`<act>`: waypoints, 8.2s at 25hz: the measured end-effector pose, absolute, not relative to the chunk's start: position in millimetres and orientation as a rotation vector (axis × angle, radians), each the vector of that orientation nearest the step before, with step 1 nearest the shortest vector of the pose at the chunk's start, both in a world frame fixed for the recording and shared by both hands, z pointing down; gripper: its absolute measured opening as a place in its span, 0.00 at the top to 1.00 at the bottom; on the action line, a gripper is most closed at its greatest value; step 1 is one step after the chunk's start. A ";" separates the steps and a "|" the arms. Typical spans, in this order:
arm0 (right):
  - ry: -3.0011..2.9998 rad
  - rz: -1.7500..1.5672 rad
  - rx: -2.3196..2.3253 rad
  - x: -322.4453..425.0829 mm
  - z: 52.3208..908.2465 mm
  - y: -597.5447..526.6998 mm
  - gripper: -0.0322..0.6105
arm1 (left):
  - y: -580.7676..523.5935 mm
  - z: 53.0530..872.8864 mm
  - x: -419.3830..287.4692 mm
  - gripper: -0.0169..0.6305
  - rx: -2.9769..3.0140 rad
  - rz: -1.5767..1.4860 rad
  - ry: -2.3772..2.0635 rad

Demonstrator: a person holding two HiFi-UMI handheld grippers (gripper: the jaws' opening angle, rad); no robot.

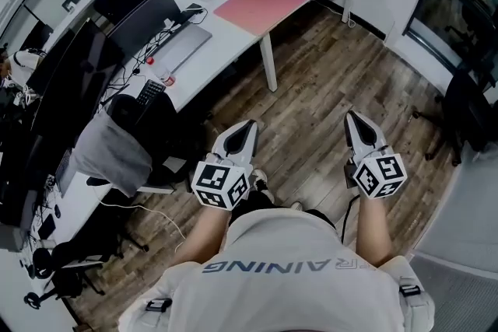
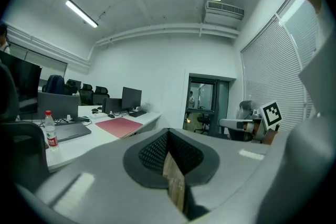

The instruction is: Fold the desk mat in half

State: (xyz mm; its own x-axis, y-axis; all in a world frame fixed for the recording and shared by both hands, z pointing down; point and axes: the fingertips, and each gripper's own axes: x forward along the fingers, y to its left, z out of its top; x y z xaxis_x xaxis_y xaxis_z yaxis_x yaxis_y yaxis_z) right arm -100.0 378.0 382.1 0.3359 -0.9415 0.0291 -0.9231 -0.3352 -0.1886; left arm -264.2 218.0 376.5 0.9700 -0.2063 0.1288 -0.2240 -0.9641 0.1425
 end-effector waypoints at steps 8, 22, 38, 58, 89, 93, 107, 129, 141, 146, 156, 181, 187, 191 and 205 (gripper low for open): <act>1.668 -0.311 -2.441 -76.4 402.0 355.8 0.93 | 191.8 397.3 -229.7 0.97 2.913 0.213 -0.281; 1.632 -0.340 -2.560 48.0 383.9 310.0 0.93 | 128.1 379.0 -89.3 0.97 2.900 0.190 -0.175; 1.743 -0.358 -2.589 111.8 374.6 164.6 0.93 | -1.5 387.7 -35.0 0.97 2.843 0.163 -0.195; 2.262 -0.280 -2.380 125.0 361.7 -35.5 0.93 | -128.7 394.9 -69.3 0.97 2.775 0.045 -0.608; 2.774 -0.517 -1.698 321.0 433.4 -248.5 0.93 | -252.7 421.4 112.9 0.97 2.534 0.190 -1.235; 2.842 -0.589 -1.591 303.1 449.0 -266.6 0.93 | -254.3 421.5 101.7 0.97 2.487 0.208 -1.306; 3.059 -0.863 -1.545 193.4 518.1 -261.6 0.72 | -266.6 437.2 41.2 0.97 2.459 0.269 -1.235; 3.978 -0.434 -1.488 139.2 700.9 -218.5 0.69 | -222.3 482.2 16.2 0.97 2.316 0.349 -1.260; 4.045 -0.194 -1.658 140.0 720.5 -219.3 0.77 | -221.5 484.9 8.8 0.97 2.294 0.330 -1.254; 4.029 -0.292 -1.383 138.6 712.8 -216.5 0.84 | -220.6 485.3 8.7 0.97 2.295 0.329 -1.244; 3.755 -0.519 -1.572 148.7 681.9 -226.8 0.90 | -221.6 480.3 20.1 0.97 2.328 0.323 -1.215; 3.251 -0.650 -2.013 319.7 623.4 -237.8 0.90 | -215.6 440.5 152.2 0.97 2.511 0.258 -1.045; 3.230 -0.614 -2.135 370.2 627.0 -229.7 0.90 | -217.6 438.3 190.8 0.97 2.547 0.270 -1.014; 3.202 -0.649 -2.208 399.5 634.6 -222.0 0.90 | -217.0 437.5 214.0 0.97 2.567 0.281 -0.984; 2.919 -0.971 -2.514 502.4 674.4 -200.9 0.90 | -217.5 430.5 252.8 0.97 2.636 0.286 -0.916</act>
State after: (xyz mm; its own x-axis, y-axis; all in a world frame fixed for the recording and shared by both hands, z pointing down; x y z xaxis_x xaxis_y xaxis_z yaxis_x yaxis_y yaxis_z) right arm 502.4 -200.9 674.4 -0.0035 -0.5977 0.8017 -0.9588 0.2296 0.1670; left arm 252.8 -217.5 430.5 0.7723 -0.5631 0.2941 -0.6304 -0.7365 0.2452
